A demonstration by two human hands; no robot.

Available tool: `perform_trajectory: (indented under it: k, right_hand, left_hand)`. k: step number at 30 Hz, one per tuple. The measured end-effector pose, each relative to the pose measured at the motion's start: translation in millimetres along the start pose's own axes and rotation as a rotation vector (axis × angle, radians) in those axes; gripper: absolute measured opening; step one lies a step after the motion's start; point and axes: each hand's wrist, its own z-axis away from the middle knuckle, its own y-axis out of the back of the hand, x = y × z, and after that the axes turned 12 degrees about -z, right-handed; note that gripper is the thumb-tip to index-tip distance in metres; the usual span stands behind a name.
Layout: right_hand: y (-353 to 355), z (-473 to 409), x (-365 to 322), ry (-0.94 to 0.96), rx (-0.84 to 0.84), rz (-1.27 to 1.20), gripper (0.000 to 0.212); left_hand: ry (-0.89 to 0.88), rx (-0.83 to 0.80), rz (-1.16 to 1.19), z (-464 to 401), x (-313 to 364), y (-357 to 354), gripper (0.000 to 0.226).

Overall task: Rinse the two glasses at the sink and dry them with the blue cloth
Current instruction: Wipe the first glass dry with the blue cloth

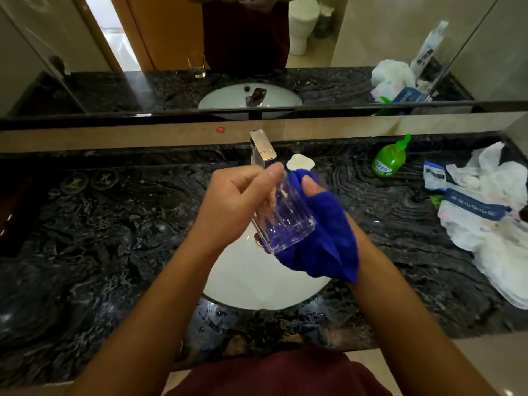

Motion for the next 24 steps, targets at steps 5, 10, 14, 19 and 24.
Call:
perform_trajectory:
  k: [5, 10, 14, 19, 24]
  right_hand:
    - [-1.1, -5.2, 10.5, 0.334, 0.029, 0.141, 0.067]
    - [-23.2, 1.0, 12.1, 0.683, 0.092, 0.138, 0.056]
    - [-29.6, -3.3, 26.9, 0.923, 0.173, 0.358, 0.057]
    - [-25.6, -1.4, 33.6, 0.904, 0.118, 0.607, 0.044]
    - [-25.5, 11.2, 8.8, 0.973, 0.142, 0.878, 0.03]
  left_hand:
    - [0.03, 0.349, -0.12, -4.8, -2.0, -14.7, 0.017]
    - [0.236, 0.394, 0.009, 25.6, -6.5, -30.6, 0.033]
    - [0.427, 0.192, 0.364, 41.5, -5.1, -53.9, 0.06]
    - [0.615, 0.169, 0.869, 31.8, -6.3, -37.2, 0.069]
    - [0.537, 0.193, 1.022, 27.9, -24.7, -14.7, 0.06]
